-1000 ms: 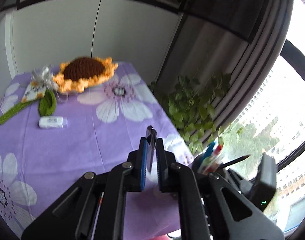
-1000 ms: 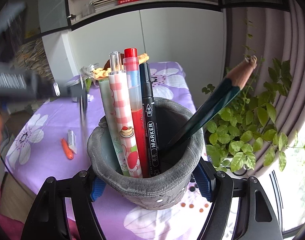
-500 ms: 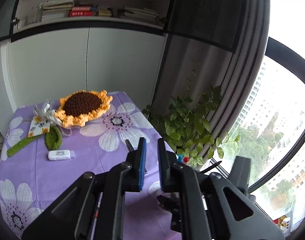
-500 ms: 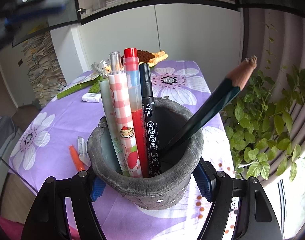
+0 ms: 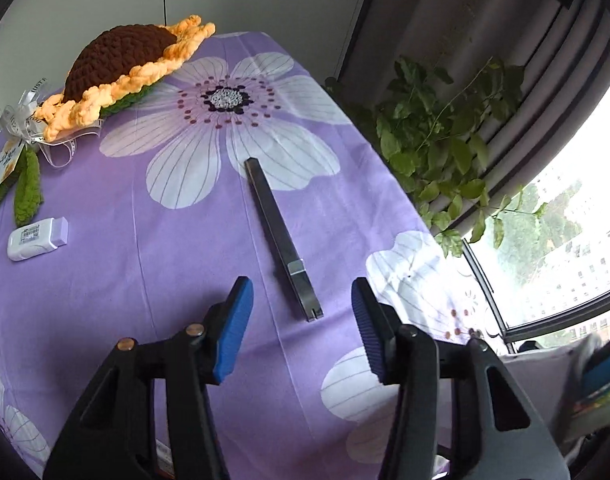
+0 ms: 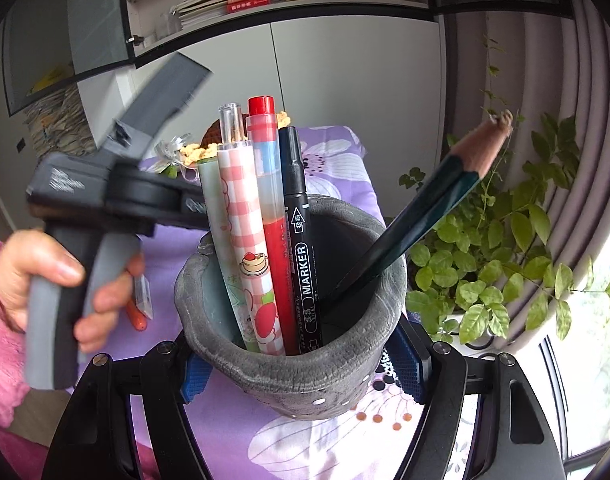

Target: Organize stationery

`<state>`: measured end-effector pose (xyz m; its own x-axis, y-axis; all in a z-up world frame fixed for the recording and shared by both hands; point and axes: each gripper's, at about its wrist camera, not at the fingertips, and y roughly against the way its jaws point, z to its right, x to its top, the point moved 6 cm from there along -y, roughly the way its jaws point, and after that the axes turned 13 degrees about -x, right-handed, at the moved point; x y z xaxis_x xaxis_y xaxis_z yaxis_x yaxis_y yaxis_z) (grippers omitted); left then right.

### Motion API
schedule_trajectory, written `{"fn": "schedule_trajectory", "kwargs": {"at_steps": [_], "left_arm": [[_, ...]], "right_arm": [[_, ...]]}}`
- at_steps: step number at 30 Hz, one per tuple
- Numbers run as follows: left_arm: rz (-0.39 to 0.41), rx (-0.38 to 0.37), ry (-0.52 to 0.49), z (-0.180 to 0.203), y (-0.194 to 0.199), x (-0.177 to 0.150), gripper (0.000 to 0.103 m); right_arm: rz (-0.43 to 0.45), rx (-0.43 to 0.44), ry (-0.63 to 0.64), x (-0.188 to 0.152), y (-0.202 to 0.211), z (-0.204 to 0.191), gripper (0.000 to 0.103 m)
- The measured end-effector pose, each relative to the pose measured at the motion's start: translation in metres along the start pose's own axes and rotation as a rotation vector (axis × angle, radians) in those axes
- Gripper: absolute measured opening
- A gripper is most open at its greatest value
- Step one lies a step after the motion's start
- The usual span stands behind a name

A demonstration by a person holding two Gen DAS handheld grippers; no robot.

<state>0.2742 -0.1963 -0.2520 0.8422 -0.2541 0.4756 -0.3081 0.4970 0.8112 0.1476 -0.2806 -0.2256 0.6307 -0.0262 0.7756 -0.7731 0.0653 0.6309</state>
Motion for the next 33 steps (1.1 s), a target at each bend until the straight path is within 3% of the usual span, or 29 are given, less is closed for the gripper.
{"fn": "schedule_trajectory", "kwargs": {"at_steps": [1,3,9,14,19,22,29,32,33], "left_arm": [[-0.024,0.006,0.010,-0.002,-0.005,-0.002,0.019],[-0.020,0.020,0.015,-0.006,-0.008,-0.004,0.009],[-0.007,-0.021,-0.007,-0.005,0.017,-0.008,0.008],[0.047,-0.059,-0.055,0.006,0.085,-0.006,0.008],[0.156,-0.034,-0.134,0.019,0.151,0.000,0.008],[0.174,-0.014,-0.140,0.015,0.156,-0.003,0.004],[0.145,-0.047,-0.113,0.006,0.142,-0.018,0.004],[0.109,-0.031,-0.116,0.002,0.134,-0.031,0.005],[0.085,-0.009,-0.132,0.001,0.129,-0.036,0.011]], "right_arm": [[-0.001,0.001,-0.003,0.001,-0.001,0.001,0.075],[-0.002,0.003,-0.008,0.001,-0.002,0.003,0.075],[-0.004,-0.003,-0.012,0.001,-0.006,0.000,0.075],[-0.007,-0.018,0.018,0.003,-0.015,-0.004,0.075],[-0.010,-0.001,0.024,0.006,-0.025,-0.012,0.075],[-0.009,0.014,0.029,0.006,-0.026,-0.020,0.075],[-0.011,0.030,0.060,0.002,-0.020,-0.035,0.075],[-0.014,0.028,0.058,0.002,-0.019,-0.035,0.075],[-0.013,0.027,0.055,0.002,-0.018,-0.034,0.075]]}}
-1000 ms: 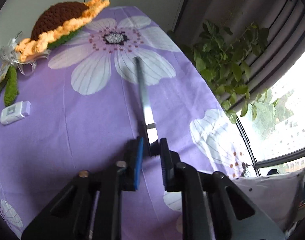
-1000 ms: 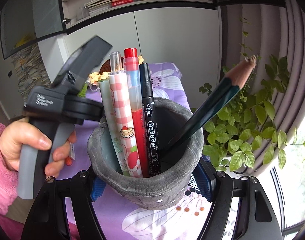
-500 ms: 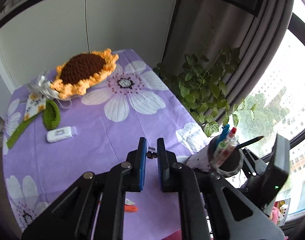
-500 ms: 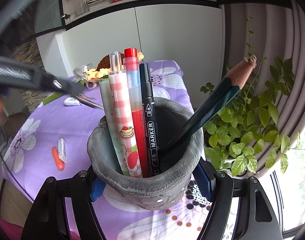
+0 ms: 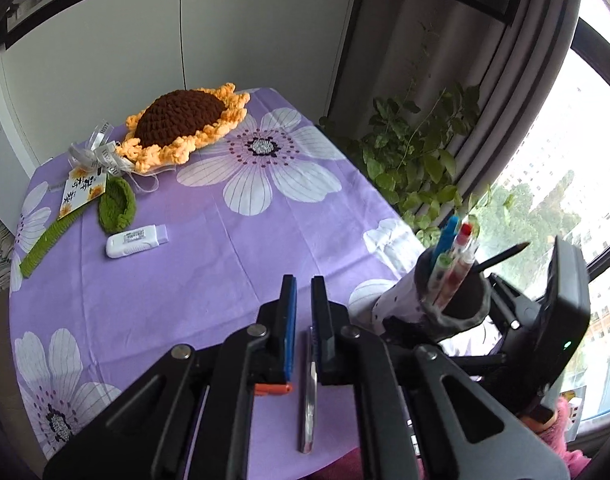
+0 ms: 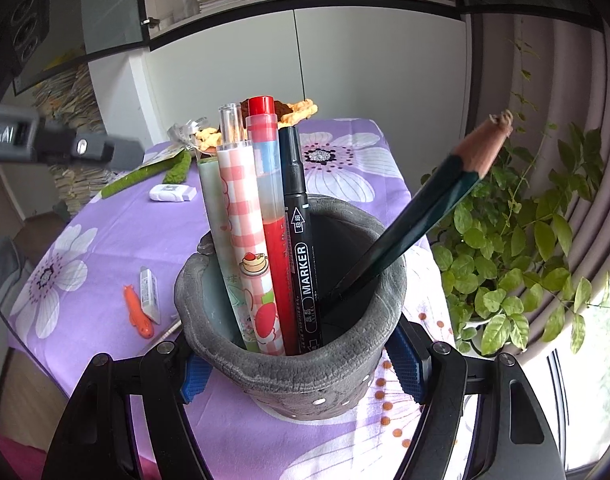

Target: Organize stationery

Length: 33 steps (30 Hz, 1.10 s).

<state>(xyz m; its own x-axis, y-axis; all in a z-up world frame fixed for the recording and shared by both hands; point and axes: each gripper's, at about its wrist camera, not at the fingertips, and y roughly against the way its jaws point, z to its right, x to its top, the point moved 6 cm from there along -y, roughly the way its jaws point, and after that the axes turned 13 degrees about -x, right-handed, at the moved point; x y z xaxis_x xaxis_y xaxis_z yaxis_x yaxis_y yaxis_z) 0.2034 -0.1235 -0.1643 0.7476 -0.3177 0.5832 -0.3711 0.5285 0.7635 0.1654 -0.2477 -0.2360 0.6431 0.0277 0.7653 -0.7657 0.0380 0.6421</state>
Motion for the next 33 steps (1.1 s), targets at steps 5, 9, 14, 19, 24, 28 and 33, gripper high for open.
{"fn": "schedule_trajectory", "kwargs": {"at_steps": [5,9,14,19,24,28,33], "left_arm": [[-0.149,0.037,-0.064,0.003,-0.035,-0.035,0.055],[-0.185,0.010,-0.070,0.005,-0.050,-0.047,0.053],[-0.226,-0.013,-0.040,-0.001,-0.068,-0.049,0.053],[-0.268,0.004,-0.070,0.003,-0.081,-0.060,0.038],[-0.255,0.017,-0.051,-0.009,-0.084,-0.060,0.009],[-0.243,0.021,-0.042,-0.010,-0.079,-0.061,0.008],[-0.132,0.014,-0.060,0.000,-0.048,-0.043,0.008]], "right_arm": [[0.005,0.000,0.003,0.002,0.001,-0.001,0.075],[0.007,-0.005,0.007,0.001,0.003,-0.002,0.075],[-0.003,0.001,-0.024,-0.005,0.001,0.009,0.075],[0.008,-0.028,-0.026,-0.007,0.008,0.018,0.075],[0.027,-0.023,-0.040,-0.005,0.014,0.022,0.075],[0.034,-0.012,-0.034,-0.004,0.015,0.020,0.075],[0.026,-0.010,-0.042,-0.004,0.010,0.022,0.075]]}}
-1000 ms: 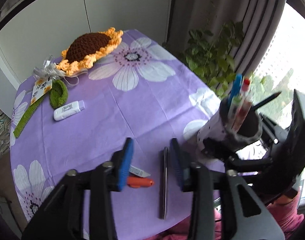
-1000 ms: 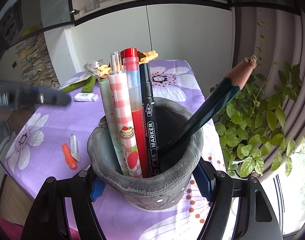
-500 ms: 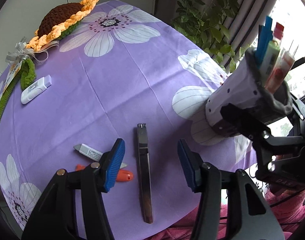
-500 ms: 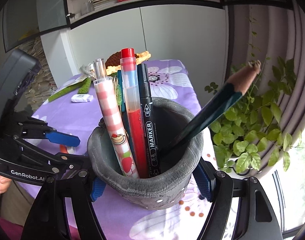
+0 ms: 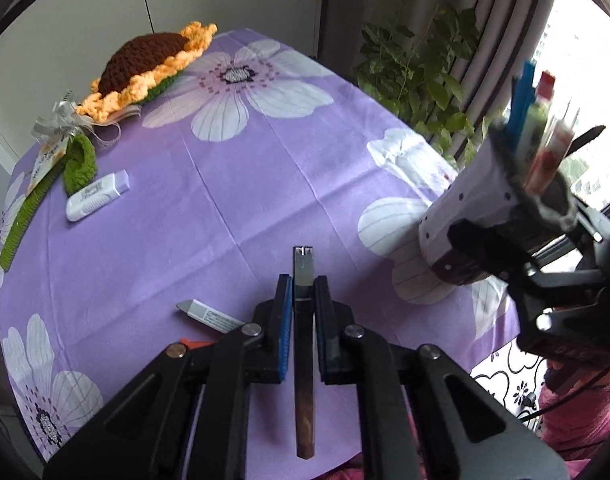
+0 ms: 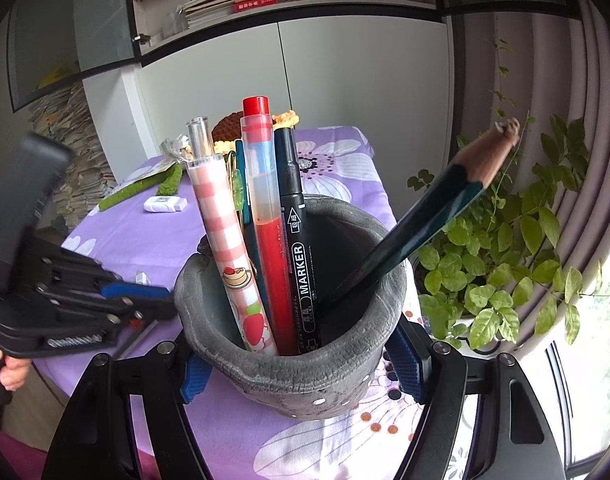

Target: Organize stationery

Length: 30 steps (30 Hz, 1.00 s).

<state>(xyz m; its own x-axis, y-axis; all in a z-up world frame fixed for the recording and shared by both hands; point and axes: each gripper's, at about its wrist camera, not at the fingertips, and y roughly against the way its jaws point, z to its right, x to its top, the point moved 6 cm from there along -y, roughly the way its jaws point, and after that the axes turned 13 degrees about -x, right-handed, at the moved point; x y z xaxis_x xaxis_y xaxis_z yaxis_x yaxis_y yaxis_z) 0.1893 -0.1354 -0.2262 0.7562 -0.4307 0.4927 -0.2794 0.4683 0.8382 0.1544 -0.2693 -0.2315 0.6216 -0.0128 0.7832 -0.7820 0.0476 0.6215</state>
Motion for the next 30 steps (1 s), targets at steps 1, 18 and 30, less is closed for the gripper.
{"fn": "schedule_trajectory", "kwargs": {"at_steps": [1,18,30], "left_arm": [[0.023,-0.009,0.003,0.002,0.009,0.005,0.008],[0.616,-0.219,-0.166,0.082,0.131,0.068,0.008],[0.737,-0.304,-0.211,0.075,0.123,0.050,0.008]], "right_arm": [[-0.002,0.000,0.003,0.000,-0.001,-0.001,0.075],[-0.051,0.298,0.050,0.008,0.002,-0.056,0.075],[-0.042,0.357,0.046,0.019,0.025,-0.062,0.075]]}}
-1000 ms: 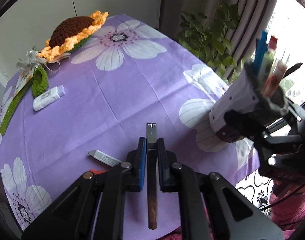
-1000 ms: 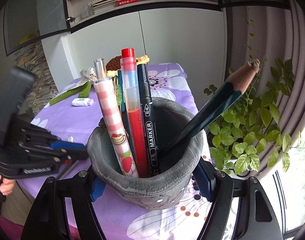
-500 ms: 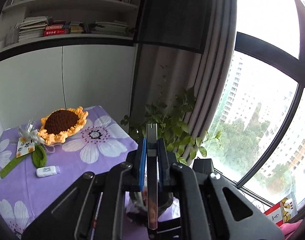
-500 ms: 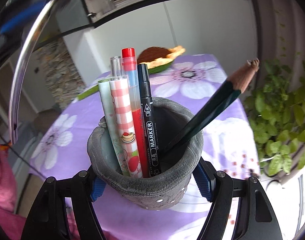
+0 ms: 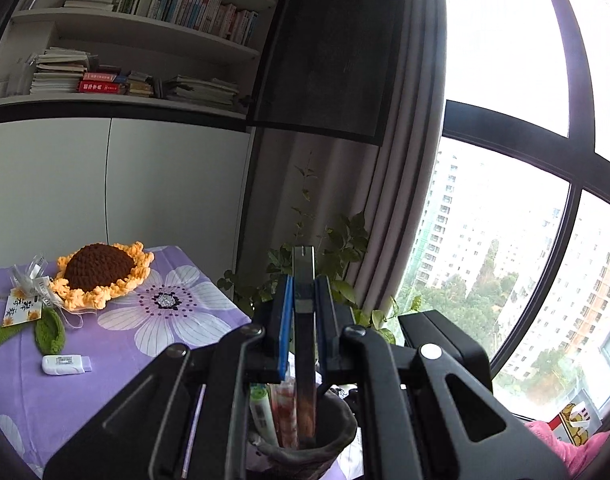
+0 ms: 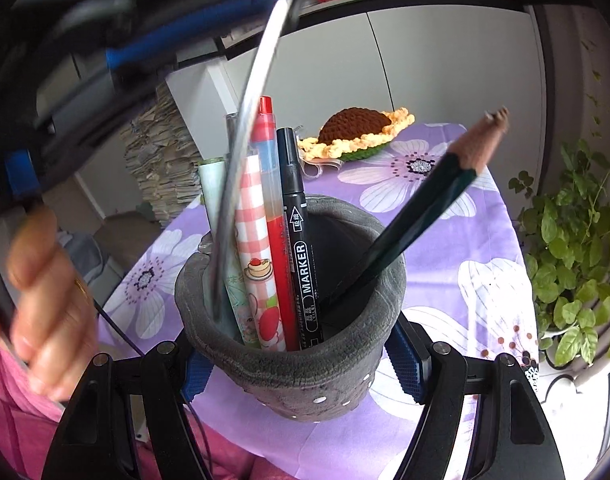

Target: Organize stationery

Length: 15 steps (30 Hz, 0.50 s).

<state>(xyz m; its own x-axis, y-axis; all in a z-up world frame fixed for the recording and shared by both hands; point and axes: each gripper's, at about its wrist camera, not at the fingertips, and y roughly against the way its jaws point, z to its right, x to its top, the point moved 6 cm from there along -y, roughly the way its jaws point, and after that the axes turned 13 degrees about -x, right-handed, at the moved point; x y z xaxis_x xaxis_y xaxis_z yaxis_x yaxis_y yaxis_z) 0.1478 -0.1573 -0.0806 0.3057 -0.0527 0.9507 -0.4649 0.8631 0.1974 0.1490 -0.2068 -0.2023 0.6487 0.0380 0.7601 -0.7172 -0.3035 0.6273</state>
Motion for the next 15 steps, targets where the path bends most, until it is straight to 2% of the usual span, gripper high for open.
{"fn": "schedule_trajectory", "kwargs": {"at_steps": [3,6,11,15], "left_arm": [[-0.027,0.006,-0.027,-0.002,0.001,-0.011,0.008],[-0.075,0.010,-0.013,-0.010,0.001,-0.027,0.009],[-0.160,-0.006,0.105,-0.031,-0.004,-0.055,0.009],[-0.209,-0.008,0.157,-0.040,-0.006,-0.067,0.009]], "right_arm": [[-0.006,0.008,-0.032,0.002,0.001,0.003,0.075],[-0.008,-0.044,-0.035,0.002,0.000,0.009,0.075],[-0.008,-0.124,-0.021,-0.007,-0.010,0.016,0.075],[-0.011,-0.180,-0.014,-0.014,-0.022,0.020,0.075]]}}
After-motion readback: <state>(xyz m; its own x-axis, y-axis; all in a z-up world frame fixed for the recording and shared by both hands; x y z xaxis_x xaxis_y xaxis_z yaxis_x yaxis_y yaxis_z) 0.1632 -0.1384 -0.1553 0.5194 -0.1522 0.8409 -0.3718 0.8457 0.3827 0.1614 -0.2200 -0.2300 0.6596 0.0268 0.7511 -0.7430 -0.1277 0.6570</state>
